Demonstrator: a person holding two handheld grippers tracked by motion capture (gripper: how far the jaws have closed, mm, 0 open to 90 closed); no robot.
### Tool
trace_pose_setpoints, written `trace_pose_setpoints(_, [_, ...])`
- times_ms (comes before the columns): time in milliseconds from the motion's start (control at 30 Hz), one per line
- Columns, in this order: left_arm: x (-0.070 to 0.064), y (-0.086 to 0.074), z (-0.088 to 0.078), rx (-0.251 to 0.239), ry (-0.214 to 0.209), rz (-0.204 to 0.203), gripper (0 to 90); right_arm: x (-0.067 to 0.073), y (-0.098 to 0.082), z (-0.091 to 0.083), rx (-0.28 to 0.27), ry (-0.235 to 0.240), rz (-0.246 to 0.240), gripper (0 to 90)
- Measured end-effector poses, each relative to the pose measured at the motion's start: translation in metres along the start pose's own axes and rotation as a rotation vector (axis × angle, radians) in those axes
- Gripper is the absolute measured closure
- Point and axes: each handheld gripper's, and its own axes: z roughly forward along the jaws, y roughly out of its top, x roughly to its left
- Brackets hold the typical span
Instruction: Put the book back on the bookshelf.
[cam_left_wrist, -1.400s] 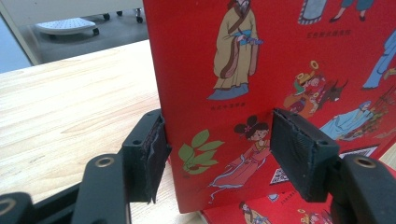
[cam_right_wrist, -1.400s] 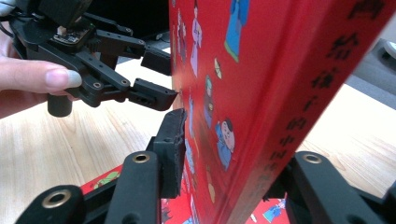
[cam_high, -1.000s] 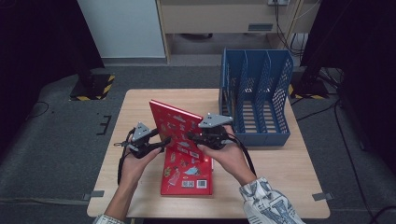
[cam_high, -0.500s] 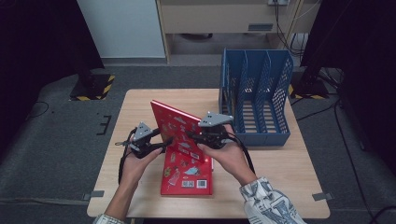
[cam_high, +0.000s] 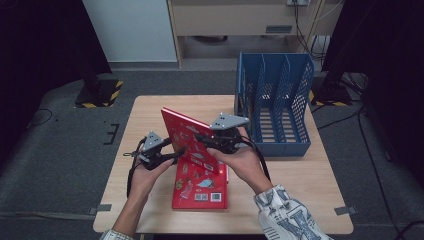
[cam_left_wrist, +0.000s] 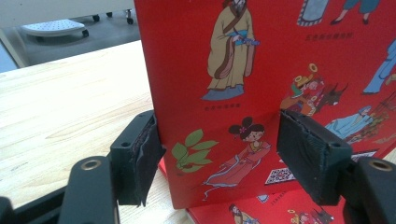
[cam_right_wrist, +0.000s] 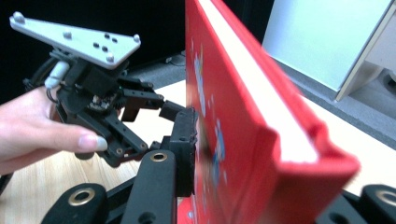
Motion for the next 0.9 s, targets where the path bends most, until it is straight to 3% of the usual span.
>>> trace_pose_setpoints(300, [-0.001, 0.0, 0.0, 0.001, 0.003, 0.001, 30.1, -0.004, 0.011, 0.005, -0.026, 0.022, 0.013, 72.1])
trace_pose_setpoints(633, [0.001, -0.001, 0.0, 0.006, -0.004, -0.003, 27.2, -0.006, 0.012, 0.01, -0.029, 0.031, 0.024, 76.4])
trace_pose_setpoints(800, [0.01, -0.01, -0.007, 0.037, 0.038, -0.014, 19.2, -0.01, 0.01, 0.009, -0.04, 0.035, 0.048, 78.7])
trace_pose_setpoints(900, [0.019, -0.019, -0.008, 0.101, 0.095, -0.025, 12.5, -0.01, 0.01, 0.009, -0.043, 0.03, 0.05, 78.9])
